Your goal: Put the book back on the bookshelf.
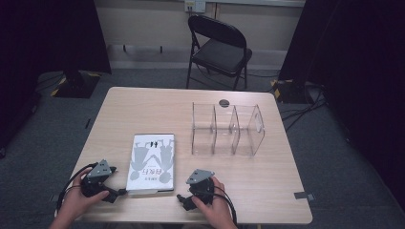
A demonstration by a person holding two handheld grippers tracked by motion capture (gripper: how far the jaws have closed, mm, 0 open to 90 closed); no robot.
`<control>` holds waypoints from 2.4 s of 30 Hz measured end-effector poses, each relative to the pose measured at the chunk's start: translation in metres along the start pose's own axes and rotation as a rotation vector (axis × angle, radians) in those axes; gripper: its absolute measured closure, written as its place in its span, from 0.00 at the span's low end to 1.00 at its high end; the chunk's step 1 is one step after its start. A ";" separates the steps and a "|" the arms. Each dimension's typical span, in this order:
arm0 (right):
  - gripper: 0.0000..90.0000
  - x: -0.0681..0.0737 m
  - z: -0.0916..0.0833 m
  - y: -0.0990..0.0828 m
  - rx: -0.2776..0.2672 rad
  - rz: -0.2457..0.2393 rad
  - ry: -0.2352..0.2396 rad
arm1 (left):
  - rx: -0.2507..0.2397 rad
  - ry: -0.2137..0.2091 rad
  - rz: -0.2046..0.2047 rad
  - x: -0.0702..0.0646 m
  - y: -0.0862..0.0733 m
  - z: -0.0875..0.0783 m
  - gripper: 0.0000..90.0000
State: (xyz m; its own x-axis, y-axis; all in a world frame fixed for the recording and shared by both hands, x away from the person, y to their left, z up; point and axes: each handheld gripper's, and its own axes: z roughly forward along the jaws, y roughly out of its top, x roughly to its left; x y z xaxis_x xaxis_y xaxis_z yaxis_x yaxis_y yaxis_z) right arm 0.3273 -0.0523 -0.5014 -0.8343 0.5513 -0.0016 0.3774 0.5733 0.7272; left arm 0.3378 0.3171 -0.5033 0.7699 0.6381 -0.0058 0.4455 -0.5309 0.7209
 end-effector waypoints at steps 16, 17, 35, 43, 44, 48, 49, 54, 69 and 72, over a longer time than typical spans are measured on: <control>0.12 0.000 0.000 0.000 0.000 0.000 0.002 | 0.008 -0.064 0.050 -0.009 0.009 -0.007 0.31; 0.12 0.000 0.000 0.000 0.000 0.000 0.002 | 0.008 -0.064 0.050 -0.009 0.009 -0.007 0.32; 0.12 0.001 0.000 0.000 0.003 0.010 -0.008 | 0.025 -0.123 0.053 -0.021 0.018 -0.005 0.34; 0.18 0.006 0.003 0.004 -0.016 0.012 -0.028 | 0.020 -0.137 0.056 -0.024 0.022 0.002 0.44; 0.20 0.007 0.004 0.005 -0.014 0.014 -0.027 | 0.025 -0.146 0.051 -0.025 0.022 0.003 0.44; 0.25 0.010 0.005 0.016 -0.019 -0.029 -0.023 | 0.032 -0.136 0.048 -0.026 0.024 0.003 0.46; 0.25 0.011 0.004 0.020 -0.025 -0.026 -0.017 | 0.042 -0.127 0.058 -0.026 0.024 0.003 0.46; 0.25 0.016 0.006 0.039 -0.041 -0.040 0.029 | 0.052 -0.118 0.061 -0.028 0.026 0.002 0.47; 0.23 0.031 0.018 0.069 -0.053 -0.127 0.054 | 0.101 -0.084 0.106 -0.034 0.030 0.001 0.49; 0.22 0.031 0.021 0.068 -0.038 -0.124 0.042 | 0.093 -0.073 0.115 -0.035 0.030 0.001 0.49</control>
State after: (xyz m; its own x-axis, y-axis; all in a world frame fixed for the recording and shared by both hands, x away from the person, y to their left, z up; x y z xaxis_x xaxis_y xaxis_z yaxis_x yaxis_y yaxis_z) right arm 0.3351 0.0163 -0.4663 -0.8898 0.4516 -0.0650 0.2557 0.6116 0.7487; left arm 0.3250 0.2784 -0.4827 0.8481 0.5295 0.0206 0.3900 -0.6500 0.6523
